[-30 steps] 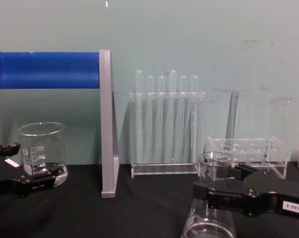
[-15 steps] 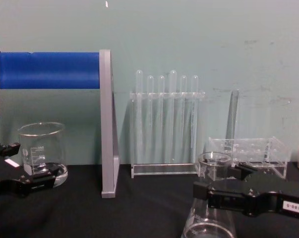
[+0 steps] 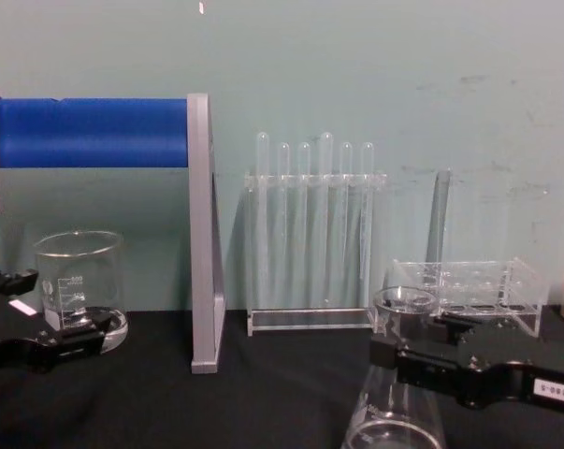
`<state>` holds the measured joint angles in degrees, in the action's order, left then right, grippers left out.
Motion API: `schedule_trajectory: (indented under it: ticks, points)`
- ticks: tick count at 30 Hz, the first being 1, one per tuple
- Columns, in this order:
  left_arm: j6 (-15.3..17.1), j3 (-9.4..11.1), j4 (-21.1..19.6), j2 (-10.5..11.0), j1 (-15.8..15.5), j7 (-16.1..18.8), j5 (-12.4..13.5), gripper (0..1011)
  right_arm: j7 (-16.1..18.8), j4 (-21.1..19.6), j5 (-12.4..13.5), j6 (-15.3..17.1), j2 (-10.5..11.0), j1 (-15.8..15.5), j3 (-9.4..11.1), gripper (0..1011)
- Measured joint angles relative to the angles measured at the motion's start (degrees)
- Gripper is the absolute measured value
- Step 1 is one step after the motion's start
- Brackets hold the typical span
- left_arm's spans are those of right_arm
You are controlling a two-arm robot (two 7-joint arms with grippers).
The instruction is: Grasp the erlenmeyer flask with one hand, shake it three times, then place it back.
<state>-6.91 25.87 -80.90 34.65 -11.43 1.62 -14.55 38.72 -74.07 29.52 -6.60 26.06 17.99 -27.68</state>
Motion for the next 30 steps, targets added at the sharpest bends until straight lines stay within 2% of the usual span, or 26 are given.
schedule_trajectory:
  ticks: [3,4,8,30]
  points:
    - [0.0,0.0,0.0,0.0,0.0,0.0,0.0,1001,0.0,0.0,0.0,0.0,0.0,0.0,0.0,574]
    - [0.0,0.0,0.0,0.0,0.0,0.0,0.0,1001,0.0,0.0,0.0,0.0,0.0,0.0,0.0,513]
    - [0.0,0.0,0.0,0.0,0.0,0.0,0.0,1001,0.0,0.0,0.0,0.0,0.0,0.0,0.0,449]
    - [0.0,0.0,0.0,0.0,0.0,0.0,0.0,1001,0.3,-0.3,0.1,0.1,0.1,0.0,0.0,449]
